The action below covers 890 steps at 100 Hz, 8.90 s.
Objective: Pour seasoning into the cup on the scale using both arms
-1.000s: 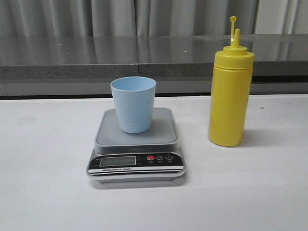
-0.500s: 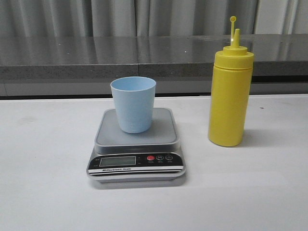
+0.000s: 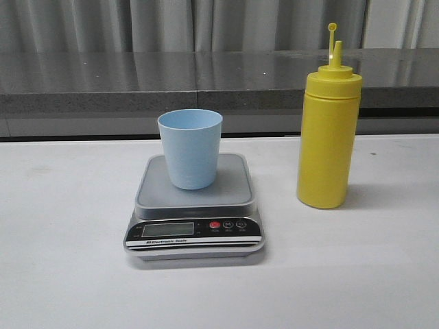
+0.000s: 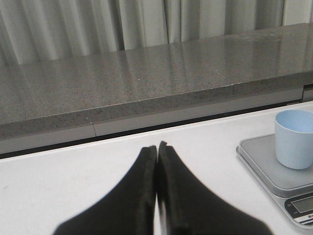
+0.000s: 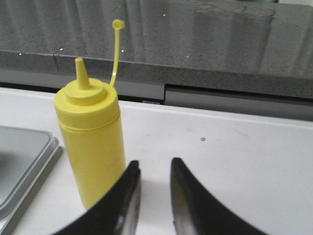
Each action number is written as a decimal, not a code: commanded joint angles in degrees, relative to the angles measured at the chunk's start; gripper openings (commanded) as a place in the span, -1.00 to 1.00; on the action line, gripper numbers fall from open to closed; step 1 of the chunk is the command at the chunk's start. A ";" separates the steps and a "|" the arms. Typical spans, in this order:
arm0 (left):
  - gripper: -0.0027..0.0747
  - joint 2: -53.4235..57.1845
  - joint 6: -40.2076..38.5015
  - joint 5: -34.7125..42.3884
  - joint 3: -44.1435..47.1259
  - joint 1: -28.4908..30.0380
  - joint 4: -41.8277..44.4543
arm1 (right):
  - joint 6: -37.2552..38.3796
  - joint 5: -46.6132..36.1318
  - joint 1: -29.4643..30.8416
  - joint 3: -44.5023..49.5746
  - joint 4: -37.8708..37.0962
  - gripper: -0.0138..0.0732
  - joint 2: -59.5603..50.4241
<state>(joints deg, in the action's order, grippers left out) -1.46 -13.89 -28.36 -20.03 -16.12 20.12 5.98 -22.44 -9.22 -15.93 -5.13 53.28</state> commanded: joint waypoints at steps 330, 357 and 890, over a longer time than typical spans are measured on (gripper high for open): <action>-0.98 -0.82 -0.52 4.59 -1.56 0.21 0.71 | -7.79 -7.98 -8.58 -34.21 -25.56 -0.19 39.71; -0.98 -0.82 -0.52 4.59 -1.56 0.21 0.71 | -7.84 4.58 -11.95 -41.12 -37.26 -0.19 39.71; -0.98 -0.82 -0.52 4.59 -1.56 0.21 0.71 | 5.19 -36.26 -3.73 -22.91 -24.20 -0.19 51.17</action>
<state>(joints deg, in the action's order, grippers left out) -1.46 -13.89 -28.34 -20.03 -16.12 20.22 11.78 -54.32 -13.30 -37.71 -29.07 106.57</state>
